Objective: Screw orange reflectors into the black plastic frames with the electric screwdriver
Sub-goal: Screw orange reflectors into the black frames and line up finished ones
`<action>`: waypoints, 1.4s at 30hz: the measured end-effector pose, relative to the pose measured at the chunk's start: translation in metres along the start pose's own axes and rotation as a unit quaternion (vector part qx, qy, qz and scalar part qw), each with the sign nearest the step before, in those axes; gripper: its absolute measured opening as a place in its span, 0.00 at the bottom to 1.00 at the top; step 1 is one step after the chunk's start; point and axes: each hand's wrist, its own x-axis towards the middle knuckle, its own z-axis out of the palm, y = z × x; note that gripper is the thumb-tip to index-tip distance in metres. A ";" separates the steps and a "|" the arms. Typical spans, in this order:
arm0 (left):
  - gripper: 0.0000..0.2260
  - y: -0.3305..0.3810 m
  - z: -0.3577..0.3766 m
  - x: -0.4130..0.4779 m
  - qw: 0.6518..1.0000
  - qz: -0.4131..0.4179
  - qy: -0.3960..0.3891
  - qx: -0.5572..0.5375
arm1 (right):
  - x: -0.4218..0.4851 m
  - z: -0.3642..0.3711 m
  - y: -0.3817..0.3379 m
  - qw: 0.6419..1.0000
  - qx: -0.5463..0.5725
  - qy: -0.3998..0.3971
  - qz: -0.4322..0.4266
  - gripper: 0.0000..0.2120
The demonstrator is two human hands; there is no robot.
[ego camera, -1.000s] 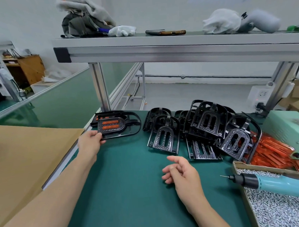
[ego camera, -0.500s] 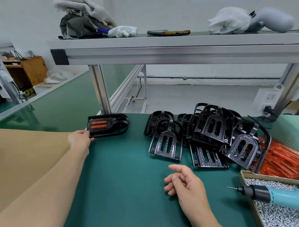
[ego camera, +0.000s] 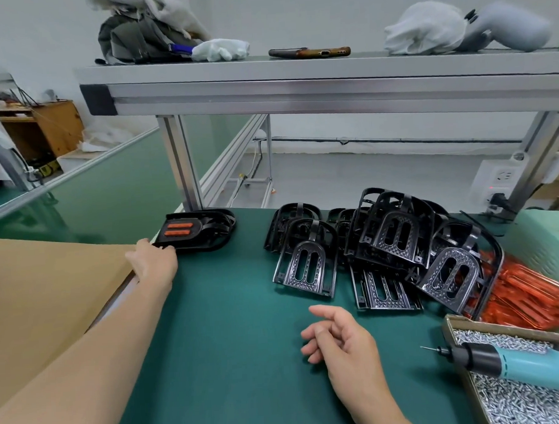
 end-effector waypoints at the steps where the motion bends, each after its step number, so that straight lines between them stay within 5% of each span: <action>1: 0.23 0.001 0.001 -0.010 1.000 0.019 0.005 0.002 | 0.000 0.000 0.000 1.000 -0.002 0.000 0.001 0.14; 8: 0.11 -0.007 0.017 -0.064 0.982 0.169 -0.009 0.089 | 0.000 0.001 -0.001 1.000 -0.011 0.003 0.006 0.14; 22: 0.26 -0.001 0.025 -0.056 0.939 0.200 -0.051 0.275 | 0.000 0.001 0.000 1.000 -0.017 0.002 0.017 0.16; 32: 0.32 -0.013 0.011 -0.075 0.970 0.200 -0.067 0.124 | -0.001 0.001 -0.003 1.000 -0.018 0.006 0.014 0.17; 42: 0.28 -0.026 -0.008 -0.139 0.956 0.248 -0.129 0.087 | -0.002 0.002 -0.005 0.999 -0.044 0.012 0.004 0.16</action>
